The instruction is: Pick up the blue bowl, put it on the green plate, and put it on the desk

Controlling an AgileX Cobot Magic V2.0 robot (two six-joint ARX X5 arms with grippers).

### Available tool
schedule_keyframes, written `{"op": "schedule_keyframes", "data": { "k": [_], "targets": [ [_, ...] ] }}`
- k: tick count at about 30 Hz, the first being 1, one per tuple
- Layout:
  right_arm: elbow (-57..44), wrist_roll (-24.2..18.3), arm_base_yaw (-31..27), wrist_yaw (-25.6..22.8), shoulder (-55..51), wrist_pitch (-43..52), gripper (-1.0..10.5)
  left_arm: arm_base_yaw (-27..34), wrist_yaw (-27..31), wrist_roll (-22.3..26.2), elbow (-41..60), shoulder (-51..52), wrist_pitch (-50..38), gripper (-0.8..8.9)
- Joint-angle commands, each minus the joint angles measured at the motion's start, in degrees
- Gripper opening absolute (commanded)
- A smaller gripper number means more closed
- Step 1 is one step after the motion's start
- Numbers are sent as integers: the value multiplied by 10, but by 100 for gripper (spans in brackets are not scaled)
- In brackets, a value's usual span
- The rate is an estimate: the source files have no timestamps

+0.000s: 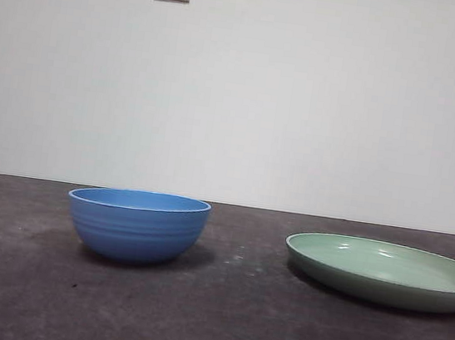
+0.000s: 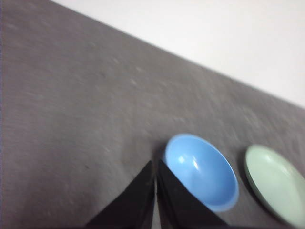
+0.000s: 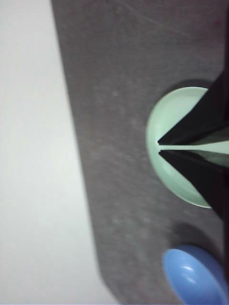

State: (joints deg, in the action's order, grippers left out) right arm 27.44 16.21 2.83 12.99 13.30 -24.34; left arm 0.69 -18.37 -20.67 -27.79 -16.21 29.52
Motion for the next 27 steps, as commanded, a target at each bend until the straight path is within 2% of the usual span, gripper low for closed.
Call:
{"op": "schedule_keyframes", "data": {
  "k": [1, 7, 14, 21, 27],
  "targets": [
    [57, -49, 0, 31, 63, -51, 8, 1, -37, 66, -46, -51, 25, 10],
    [163, -122, 0, 103, 194, -169, 8, -4, -117, 127, -118, -146, 90, 10],
    [251, -186, 5, 156, 303, -280, 8, -47, -151, 176, -174, -213, 168, 10],
    [274, -201, 42, 162, 335, -321, 8, -101, -162, 198, -190, -236, 205, 10],
    [274, -200, 60, 161, 334, -329, 9, -107, -162, 198, -190, -236, 202, 21]
  ]
}}
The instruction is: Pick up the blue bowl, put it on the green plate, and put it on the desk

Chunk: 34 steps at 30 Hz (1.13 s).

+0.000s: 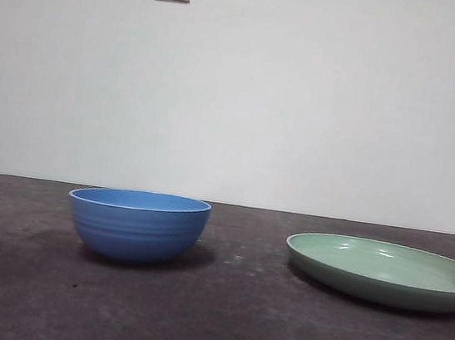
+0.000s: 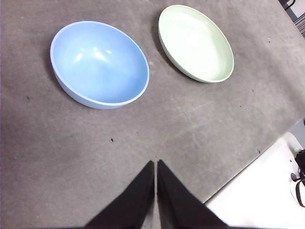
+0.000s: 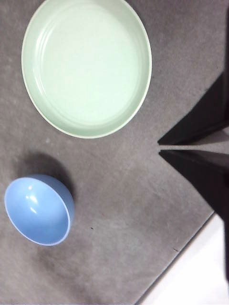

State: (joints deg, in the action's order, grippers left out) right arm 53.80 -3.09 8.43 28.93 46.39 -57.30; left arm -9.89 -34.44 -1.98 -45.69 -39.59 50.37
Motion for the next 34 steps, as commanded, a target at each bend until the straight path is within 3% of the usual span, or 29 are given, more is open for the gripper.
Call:
{"op": "schedule_keyframes", "data": {
  "k": [1, 4, 8, 11, 27, 34],
  "targets": [
    [11, -5, 5, 2, 3, 0, 14, -2, -1, 11, -11, -2, -6, 41],
    [11, -4, 5, 2, 3, 1, 87, -2, -1, 10, -11, -2, -6, 129],
    [10, 9, 5, 0, 3, 2, 372, -2, -1, 0, -11, -2, -7, 343],
    [11, 9, 5, -1, 3, 2, 399, -2, -1, -1, -11, -2, -7, 446],
    [11, 12, 5, -1, 3, 3, 399, -8, 0, -32, -26, -54, -28, 444],
    [10, 12, 5, -1, 3, 3, 399, -39, 68, -33, -93, -143, -38, 441]
  ]
}}
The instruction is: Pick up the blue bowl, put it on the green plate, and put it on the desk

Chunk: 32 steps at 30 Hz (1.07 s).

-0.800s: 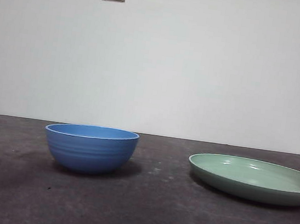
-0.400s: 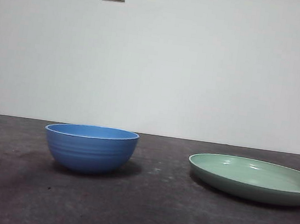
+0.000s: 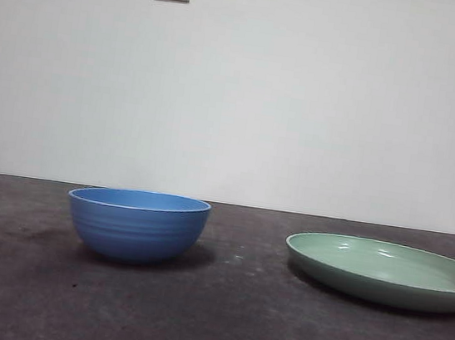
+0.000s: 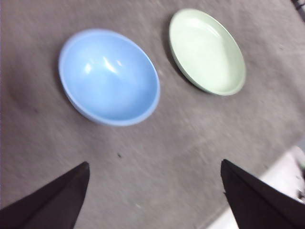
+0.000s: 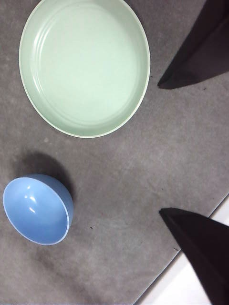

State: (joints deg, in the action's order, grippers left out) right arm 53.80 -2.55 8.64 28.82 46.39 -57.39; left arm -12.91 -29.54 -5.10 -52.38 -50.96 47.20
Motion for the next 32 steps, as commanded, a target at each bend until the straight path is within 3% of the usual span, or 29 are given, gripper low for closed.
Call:
{"op": "schedule_keyframes", "data": {
  "k": [1, 10, 20, 32],
  "targets": [
    [11, 6, 2, 0, 3, 4, 399, -13, 28, -1, -36, -43, -6, 441],
    [11, 6, 2, 1, 3, 6, 399, -52, 135, -1, -116, -202, -26, 437],
    [10, 6, 2, 0, 3, 8, 399, -75, 182, -2, -154, -362, -77, 437],
    [10, 5, 2, -1, 3, 8, 399, -82, 233, -6, -154, -457, -129, 436]
  ]
}}
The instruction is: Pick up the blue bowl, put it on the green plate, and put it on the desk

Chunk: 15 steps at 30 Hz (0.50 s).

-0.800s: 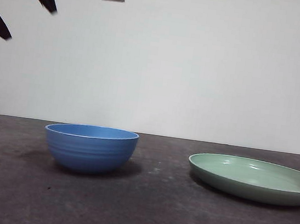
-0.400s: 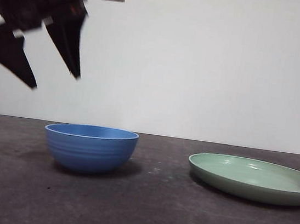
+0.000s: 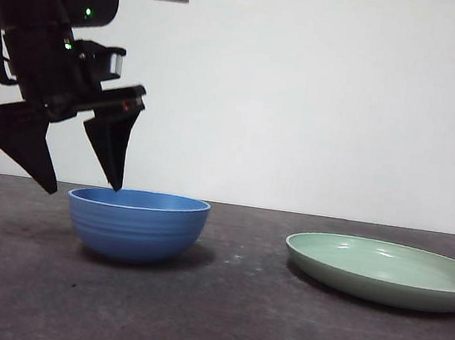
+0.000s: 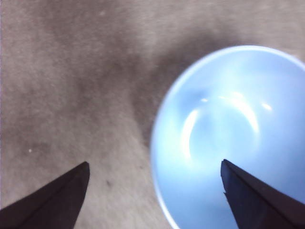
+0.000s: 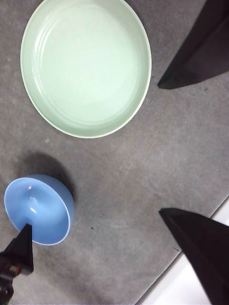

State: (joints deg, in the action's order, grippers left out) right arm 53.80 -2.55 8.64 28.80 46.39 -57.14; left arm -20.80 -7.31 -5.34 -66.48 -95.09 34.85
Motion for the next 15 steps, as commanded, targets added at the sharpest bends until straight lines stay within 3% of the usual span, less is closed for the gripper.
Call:
{"op": "schedule_keyframes", "data": {
  "k": [1, 5, 11, 15],
  "targets": [
    [10, 5, 2, -3, 3, 6, 399, -3, 20, -4, -13, -19, -7, 435],
    [10, 5, 2, -3, 3, 7, 398, -3, 35, -4, -13, -32, -6, 423],
    [10, 4, 2, -3, 3, 11, 399, -4, 35, -18, -13, -40, -7, 322],
    [10, 4, 2, -3, 3, 11, 398, -5, 35, -18, -13, -40, -9, 133]
  ]
}}
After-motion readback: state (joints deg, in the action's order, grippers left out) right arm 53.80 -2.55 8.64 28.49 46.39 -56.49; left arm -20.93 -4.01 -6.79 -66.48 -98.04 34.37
